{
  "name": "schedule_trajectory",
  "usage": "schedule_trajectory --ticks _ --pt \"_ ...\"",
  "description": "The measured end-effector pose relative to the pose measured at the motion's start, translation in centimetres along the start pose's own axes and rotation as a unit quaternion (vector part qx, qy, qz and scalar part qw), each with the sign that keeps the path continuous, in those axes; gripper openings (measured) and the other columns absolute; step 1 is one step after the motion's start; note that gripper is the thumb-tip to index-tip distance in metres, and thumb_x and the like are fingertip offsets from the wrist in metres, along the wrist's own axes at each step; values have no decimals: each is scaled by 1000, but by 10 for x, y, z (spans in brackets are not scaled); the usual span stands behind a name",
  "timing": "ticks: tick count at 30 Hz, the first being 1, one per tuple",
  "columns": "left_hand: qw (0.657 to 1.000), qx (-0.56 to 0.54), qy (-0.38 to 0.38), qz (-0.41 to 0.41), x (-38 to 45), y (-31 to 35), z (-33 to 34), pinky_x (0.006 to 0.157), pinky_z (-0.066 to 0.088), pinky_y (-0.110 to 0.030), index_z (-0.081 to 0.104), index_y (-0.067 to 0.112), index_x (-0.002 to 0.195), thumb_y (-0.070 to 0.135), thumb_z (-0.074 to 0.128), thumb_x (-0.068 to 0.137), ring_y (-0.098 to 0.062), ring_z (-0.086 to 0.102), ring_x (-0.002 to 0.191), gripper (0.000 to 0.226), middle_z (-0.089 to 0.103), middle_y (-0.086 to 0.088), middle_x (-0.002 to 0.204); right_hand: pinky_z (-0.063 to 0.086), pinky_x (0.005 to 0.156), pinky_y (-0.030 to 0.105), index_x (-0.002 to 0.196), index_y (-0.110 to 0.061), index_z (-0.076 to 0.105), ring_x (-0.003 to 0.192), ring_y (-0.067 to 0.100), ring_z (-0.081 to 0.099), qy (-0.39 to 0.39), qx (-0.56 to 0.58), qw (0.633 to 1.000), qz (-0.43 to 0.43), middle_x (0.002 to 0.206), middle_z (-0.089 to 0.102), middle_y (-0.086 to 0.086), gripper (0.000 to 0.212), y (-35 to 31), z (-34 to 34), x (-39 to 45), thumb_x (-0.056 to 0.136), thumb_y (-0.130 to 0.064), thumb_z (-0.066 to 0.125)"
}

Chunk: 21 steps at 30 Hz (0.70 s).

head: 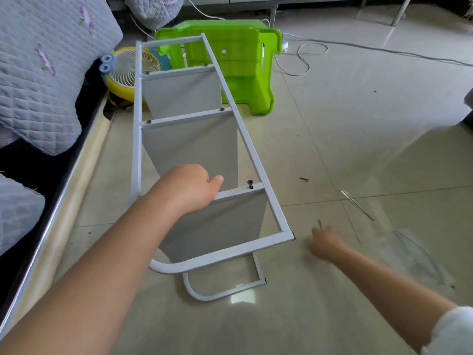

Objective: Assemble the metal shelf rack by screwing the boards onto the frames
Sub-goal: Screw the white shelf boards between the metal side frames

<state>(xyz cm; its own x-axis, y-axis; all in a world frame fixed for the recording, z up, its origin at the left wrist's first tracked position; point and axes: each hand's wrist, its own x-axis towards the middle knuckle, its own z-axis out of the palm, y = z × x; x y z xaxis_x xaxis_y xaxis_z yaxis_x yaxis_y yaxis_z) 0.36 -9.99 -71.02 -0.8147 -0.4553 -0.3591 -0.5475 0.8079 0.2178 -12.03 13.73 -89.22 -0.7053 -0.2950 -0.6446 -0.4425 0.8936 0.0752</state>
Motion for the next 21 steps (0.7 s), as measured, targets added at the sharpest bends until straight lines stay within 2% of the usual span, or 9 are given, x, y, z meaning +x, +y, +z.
schedule_trajectory --ticks 2,4,9,11,12,15,17,19,21 --pt "1000 -10 0 -2 2 -1 4 50 24 -28 32 9 58 35 26 100 -17 37 57 50 39 -6 60 37 98 29 127 -8 47 123 28 43 -31 -43 999 7 133 45 12 35 2 24 -2 94 -13 36" --pt "1000 -18 4 -1 4 0 5 54 25 -29 33 9 58 34 25 100 -19 40 61 49 41 -5 62 39 97 28 125 -8 50 121 28 46 -32 -33 999 8 131 47 11 35 -4 32 -5 93 -10 37" --pt "1000 -27 0 -12 6 0 4 68 30 -30 39 13 65 33 25 100 -26 44 81 43 45 -5 74 39 96 25 121 -7 55 121 24 50 -44 -29 998 -35 129 54 11 33 -33 38 -13 93 -7 37" --pt "1000 -27 1 -11 6 1 1 71 32 -30 50 12 78 32 28 99 -27 46 88 37 52 -8 90 42 92 27 105 -14 56 116 27 51 -9 34 999 -30 126 51 12 25 -41 30 -11 91 -5 37" --pt "1000 -25 8 -9 6 1 1 75 36 -31 56 10 94 33 31 99 -28 48 96 35 54 -11 103 44 88 30 94 -14 55 110 29 54 21 98 995 -16 122 51 13 19 -45 23 -7 89 -4 39" --pt "999 -4 39 -7 6 3 -1 100 34 -35 43 9 131 39 34 97 -27 38 127 46 39 -11 139 40 65 29 82 -6 50 82 30 52 136 255 957 -6 106 59 21 11 -53 -20 4 83 0 41" --pt "998 24 59 -8 5 2 0 111 22 -40 29 9 142 44 31 97 -23 19 141 57 19 -8 153 33 62 25 91 -3 54 78 29 50 217 314 924 -17 99 61 20 15 -55 -57 4 87 -2 40" --pt "997 41 70 -17 4 -2 2 116 8 -43 12 9 147 47 28 97 -18 -1 145 65 1 -4 157 33 63 21 101 -1 58 80 27 53 303 405 862 -44 91 61 14 20 -55 -91 -3 90 -7 43" --pt "995 40 83 -23 3 -6 3 116 1 -44 4 10 149 49 25 96 -15 -9 144 69 -7 -2 157 32 61 20 95 -3 63 70 17 50 382 480 785 -87 77 58 8 16 -56 -120 -15 88 -8 49"
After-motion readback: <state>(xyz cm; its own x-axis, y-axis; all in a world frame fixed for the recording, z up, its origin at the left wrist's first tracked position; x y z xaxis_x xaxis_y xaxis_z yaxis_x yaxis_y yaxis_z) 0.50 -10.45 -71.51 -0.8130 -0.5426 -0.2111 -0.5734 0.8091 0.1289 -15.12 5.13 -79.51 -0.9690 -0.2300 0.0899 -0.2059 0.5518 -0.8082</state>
